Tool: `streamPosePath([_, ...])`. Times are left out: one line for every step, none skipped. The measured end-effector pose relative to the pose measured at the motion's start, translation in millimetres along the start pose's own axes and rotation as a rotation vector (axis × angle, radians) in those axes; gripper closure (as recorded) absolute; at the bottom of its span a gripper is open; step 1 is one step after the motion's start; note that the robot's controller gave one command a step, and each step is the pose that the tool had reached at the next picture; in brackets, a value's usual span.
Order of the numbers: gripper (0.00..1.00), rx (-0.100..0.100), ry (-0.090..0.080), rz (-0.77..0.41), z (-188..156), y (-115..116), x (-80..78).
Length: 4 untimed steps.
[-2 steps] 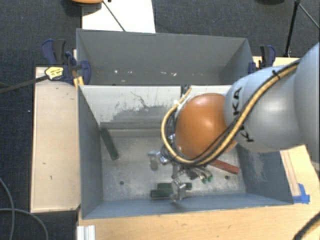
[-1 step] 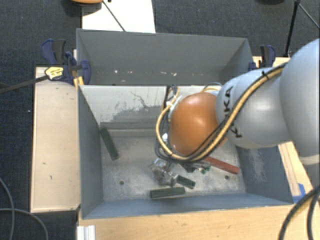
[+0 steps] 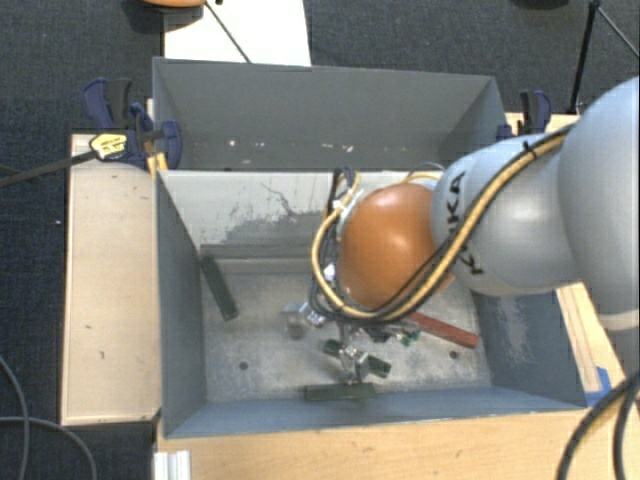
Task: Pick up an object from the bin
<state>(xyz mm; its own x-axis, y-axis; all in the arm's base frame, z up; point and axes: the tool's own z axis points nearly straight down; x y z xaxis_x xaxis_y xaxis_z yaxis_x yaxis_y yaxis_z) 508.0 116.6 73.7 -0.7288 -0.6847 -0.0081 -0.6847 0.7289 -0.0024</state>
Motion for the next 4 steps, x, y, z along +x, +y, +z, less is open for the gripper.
streamPosePath([0.0, 0.0, 0.0, 0.002, 0, 0, 0.1])
streamPosePath([0.0, 0.0, 0.0, -0.004, -11, -13, 21.7])
streamPosePath([0.0, -0.003, 0.006, -0.017, -37, -33, 55.5])
streamPosePath([0.0, 0.002, 0.004, -0.107, -15, -32, 23.2])
